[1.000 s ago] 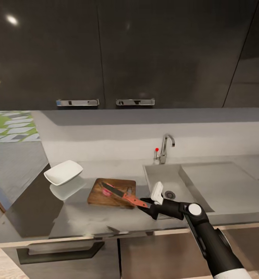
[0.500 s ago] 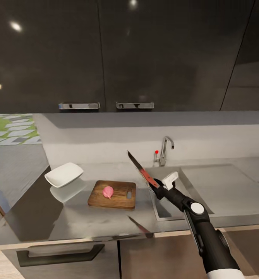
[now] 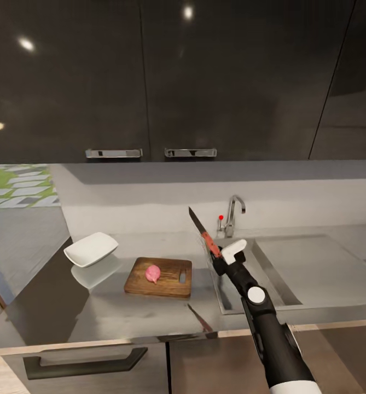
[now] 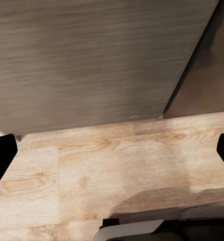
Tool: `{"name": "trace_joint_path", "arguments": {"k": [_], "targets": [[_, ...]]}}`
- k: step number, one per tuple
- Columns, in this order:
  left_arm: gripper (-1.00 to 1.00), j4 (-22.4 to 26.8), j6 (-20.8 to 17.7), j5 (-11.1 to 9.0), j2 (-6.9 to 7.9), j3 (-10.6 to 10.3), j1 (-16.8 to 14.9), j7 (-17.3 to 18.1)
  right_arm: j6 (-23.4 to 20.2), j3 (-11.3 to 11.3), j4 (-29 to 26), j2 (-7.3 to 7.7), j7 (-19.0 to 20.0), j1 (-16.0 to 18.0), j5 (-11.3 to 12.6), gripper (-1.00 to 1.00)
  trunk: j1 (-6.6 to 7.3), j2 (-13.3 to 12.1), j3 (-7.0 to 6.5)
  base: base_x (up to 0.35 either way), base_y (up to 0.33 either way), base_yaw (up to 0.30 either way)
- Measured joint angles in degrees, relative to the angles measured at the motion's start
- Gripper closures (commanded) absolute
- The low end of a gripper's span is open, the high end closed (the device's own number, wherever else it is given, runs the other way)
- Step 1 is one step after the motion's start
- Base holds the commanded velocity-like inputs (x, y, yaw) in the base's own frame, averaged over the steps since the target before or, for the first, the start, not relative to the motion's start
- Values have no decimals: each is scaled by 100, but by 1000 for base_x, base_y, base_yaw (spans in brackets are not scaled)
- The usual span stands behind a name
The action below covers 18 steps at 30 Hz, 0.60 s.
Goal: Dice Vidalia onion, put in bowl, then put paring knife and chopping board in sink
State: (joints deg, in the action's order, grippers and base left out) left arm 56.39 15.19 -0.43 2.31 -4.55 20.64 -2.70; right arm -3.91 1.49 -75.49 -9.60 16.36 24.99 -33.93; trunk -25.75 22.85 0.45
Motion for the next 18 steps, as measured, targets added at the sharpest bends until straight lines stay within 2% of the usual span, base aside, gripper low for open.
{"name": "trace_joint_path", "arguments": {"k": [3,9,11,16,18], "targets": [[-100,0,0,3,0,-1,0,0,12,-118,6,-34,-172,-7,-147,100,0,0,-2,0,0,0],[-100,0,0,1,0,-1,0,0,-16,-1035,281,-39,-1099,-27,-920,100,0,0,-3,0,0,0],[-100,0,0,2,0,-1,0,0,-32,-1260,451,-39,-1293,-29,-1014,100,0,0,-3,0,0,0],[-100,0,0,2,0,0,0,0,-512,-2176,995,-40,-1994,-31,-1217,100,0,0,-3,0,0,0],[-100,0,0,3,0,-1,0,0,-642,-2349,1096,-34,-2228,-32,-1236,100,0,0,-3,0,0,0]]}}
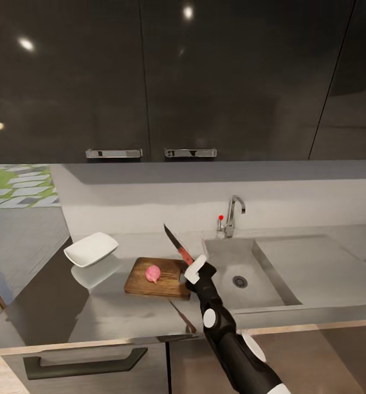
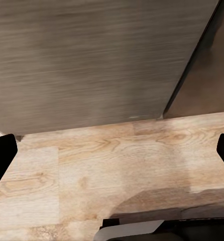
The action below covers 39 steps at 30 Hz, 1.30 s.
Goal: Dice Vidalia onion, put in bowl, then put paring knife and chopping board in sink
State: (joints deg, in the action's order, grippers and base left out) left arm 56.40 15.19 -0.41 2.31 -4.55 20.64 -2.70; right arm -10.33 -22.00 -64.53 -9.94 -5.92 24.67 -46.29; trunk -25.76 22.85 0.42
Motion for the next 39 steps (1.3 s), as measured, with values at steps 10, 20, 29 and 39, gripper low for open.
{"name": "trace_joint_path", "arguments": {"k": [10,20,29,39], "targets": [[-100,-8,0,1,0,0,0,0,-158,-191,348,5,-288,0,-29,100,0,0,0,0,0,0],[-100,-8,-1,1,-1,1,0,0,-169,-663,641,18,-292,-1,-32,100,0,0,0,0,45,0],[-100,-6,-2,1,-1,2,1,0,-170,-787,653,17,-293,-1,-32,100,0,0,0,0,296,0],[-100,-226,1,3,6,0,5,0,-233,-739,764,-6,-308,0,-46,100,0,0,0,0,32,0]]}}
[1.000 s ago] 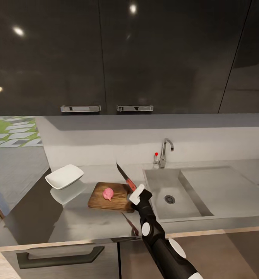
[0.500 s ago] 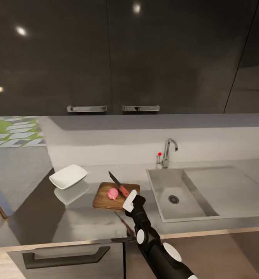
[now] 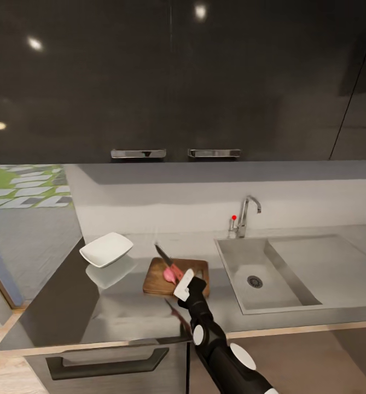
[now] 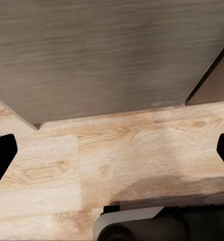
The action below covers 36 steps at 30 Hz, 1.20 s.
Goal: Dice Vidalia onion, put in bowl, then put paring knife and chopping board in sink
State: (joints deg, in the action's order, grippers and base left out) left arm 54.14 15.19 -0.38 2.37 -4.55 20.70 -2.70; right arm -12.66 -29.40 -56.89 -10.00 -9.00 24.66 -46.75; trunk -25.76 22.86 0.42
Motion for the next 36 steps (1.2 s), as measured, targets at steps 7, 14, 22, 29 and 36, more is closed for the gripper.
{"name": "trace_joint_path", "arguments": {"k": [7,14,22,29,36], "targets": [[-100,-121,8,5,0,0,-4,0,35,24,61,37,0,0,-1,100,0,0,0,0,0,0],[-100,-126,9,6,1,0,-3,0,35,218,55,32,0,0,-7,100,0,0,0,0,0,0],[-100,-126,9,6,-4,0,-4,0,12,224,54,31,-8,0,-13,100,0,0,1,0,0,0],[-100,-129,10,6,-5,-1,-4,0,-254,217,57,31,-8,-1,-21,100,0,-4,38,0,-107,0],[-100,-128,9,6,-5,1,-1,0,-280,209,58,31,-7,-2,-28,100,1,-7,96,0,-48,0]]}}
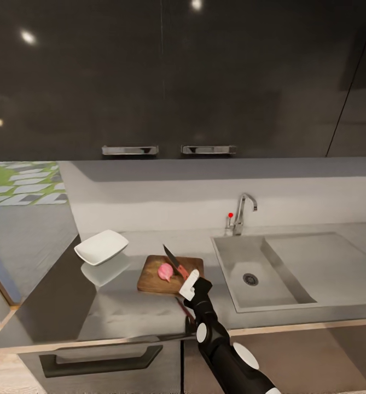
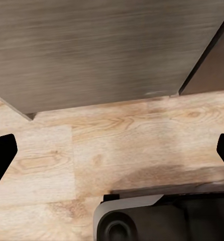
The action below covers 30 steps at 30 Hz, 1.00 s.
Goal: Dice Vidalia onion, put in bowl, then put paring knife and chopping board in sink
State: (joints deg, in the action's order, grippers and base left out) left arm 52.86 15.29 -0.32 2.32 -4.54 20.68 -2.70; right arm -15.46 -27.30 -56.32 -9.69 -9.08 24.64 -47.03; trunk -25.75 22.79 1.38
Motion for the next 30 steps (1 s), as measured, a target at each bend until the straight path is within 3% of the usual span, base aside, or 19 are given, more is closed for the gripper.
{"name": "trace_joint_path", "arguments": {"k": [16,30], "targets": [[-100,1,0,0,0,-1,-1,0,-2,-3,-2,-8,0,0,-5,100,0,0,144,0,93,0],[-100,-8,-7,0,-1,-1,-2,0,-1,-4,1,-17,-9,0,9,100,0,1,146,0,0,0]]}}
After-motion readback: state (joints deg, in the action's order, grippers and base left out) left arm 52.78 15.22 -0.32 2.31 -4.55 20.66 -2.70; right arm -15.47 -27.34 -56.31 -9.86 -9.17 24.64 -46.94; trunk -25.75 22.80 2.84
